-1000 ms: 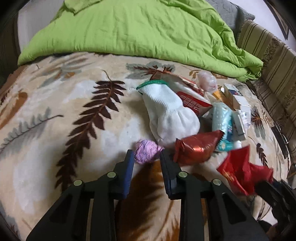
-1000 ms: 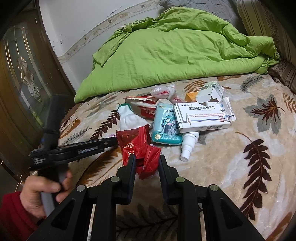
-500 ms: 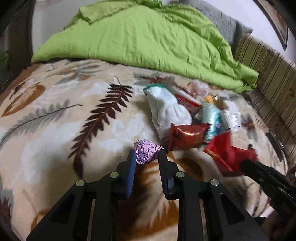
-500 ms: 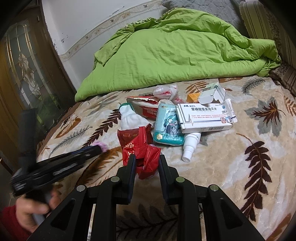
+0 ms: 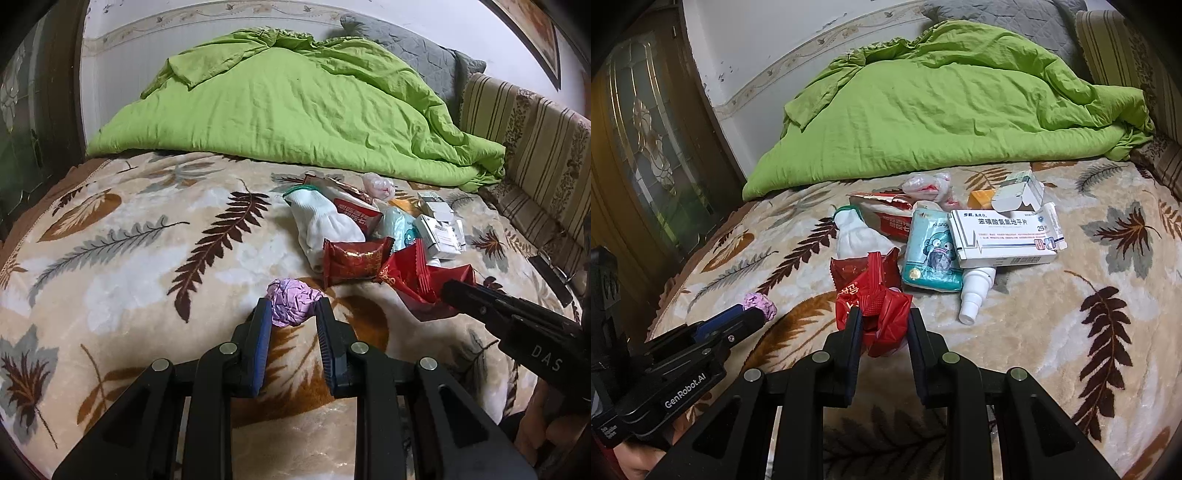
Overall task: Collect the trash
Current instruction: 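Grasp the pink crumpled wrapper with the left tool while the right holds the red wrapper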
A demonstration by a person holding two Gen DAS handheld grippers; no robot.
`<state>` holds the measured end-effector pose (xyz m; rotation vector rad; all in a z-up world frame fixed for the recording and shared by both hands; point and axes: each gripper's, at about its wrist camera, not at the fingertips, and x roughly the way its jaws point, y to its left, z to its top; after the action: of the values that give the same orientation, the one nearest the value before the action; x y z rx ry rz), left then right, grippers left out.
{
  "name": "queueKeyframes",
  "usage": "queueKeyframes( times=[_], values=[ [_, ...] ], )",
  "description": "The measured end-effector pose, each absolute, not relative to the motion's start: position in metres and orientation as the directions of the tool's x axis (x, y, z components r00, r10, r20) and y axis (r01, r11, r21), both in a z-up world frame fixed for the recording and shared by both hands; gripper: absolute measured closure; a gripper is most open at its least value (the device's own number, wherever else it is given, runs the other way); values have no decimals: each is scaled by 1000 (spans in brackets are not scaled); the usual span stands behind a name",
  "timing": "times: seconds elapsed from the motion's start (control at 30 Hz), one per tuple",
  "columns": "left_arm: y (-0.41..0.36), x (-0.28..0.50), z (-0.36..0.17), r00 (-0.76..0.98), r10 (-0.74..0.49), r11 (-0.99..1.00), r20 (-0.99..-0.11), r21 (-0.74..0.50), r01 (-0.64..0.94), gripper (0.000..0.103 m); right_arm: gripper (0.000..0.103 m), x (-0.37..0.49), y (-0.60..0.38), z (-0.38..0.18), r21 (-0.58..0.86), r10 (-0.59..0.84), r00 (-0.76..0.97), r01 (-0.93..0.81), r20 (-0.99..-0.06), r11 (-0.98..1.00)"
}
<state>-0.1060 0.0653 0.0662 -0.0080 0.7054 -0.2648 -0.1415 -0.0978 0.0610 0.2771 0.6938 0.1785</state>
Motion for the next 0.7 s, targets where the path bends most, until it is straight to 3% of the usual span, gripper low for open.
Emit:
queueKeyframes(
  times=[0.7],
  values=[
    [63,-104,63,724,-245,965,-645,-91,245,79,77,-140,-96,60,319,266,753,-78,-602,944]
  ],
)
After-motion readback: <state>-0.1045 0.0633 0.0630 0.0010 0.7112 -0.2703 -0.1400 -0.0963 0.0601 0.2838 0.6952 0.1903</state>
